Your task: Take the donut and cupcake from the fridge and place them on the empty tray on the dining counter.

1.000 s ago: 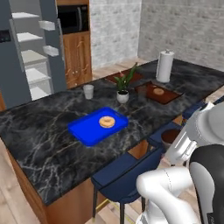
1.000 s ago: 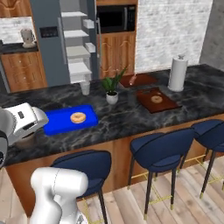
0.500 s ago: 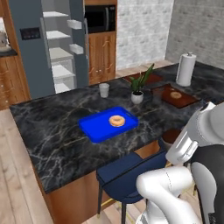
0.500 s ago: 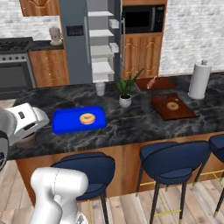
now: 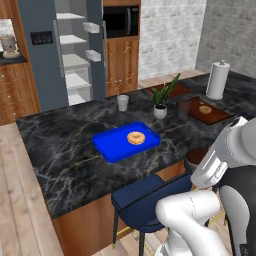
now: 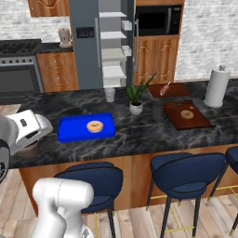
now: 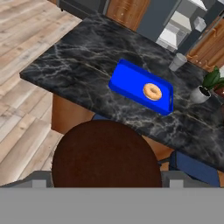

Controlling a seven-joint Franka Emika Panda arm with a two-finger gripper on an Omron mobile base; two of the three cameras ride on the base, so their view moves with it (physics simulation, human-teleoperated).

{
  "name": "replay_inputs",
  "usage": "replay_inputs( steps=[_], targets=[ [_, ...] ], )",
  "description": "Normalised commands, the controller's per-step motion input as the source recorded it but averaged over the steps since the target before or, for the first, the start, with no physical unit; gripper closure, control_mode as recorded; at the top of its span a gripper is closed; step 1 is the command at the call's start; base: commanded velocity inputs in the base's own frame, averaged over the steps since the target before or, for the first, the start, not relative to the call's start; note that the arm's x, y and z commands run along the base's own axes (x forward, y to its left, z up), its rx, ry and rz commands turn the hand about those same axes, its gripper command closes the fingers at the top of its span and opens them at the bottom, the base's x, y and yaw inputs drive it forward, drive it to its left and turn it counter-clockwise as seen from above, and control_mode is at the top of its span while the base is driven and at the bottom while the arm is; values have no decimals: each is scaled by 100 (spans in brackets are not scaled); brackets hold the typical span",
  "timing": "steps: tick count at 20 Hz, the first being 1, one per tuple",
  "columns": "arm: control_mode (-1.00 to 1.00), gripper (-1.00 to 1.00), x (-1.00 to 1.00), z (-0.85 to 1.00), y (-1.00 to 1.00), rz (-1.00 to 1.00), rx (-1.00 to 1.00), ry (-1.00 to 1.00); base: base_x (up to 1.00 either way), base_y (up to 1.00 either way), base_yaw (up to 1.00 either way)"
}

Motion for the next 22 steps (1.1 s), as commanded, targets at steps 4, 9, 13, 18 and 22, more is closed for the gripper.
replay_inputs(
  steps=[4, 9, 13, 18, 22],
  targets=[
    [100, 100, 0, 0, 0, 0, 0, 0, 24, 0, 0],
    [-100, 100, 12, -4, 0, 0, 0, 0, 3, 0, 1],
    [-100, 100, 72, -4, 0, 3, 7, -7, 0, 0, 0],
    [-100, 100, 76, 0, 1, 1, 6, -6, 0, 0, 0],
    [-100, 100, 66, -3, 13, 0, 0, 1, 0, 0, 0]
  ],
)
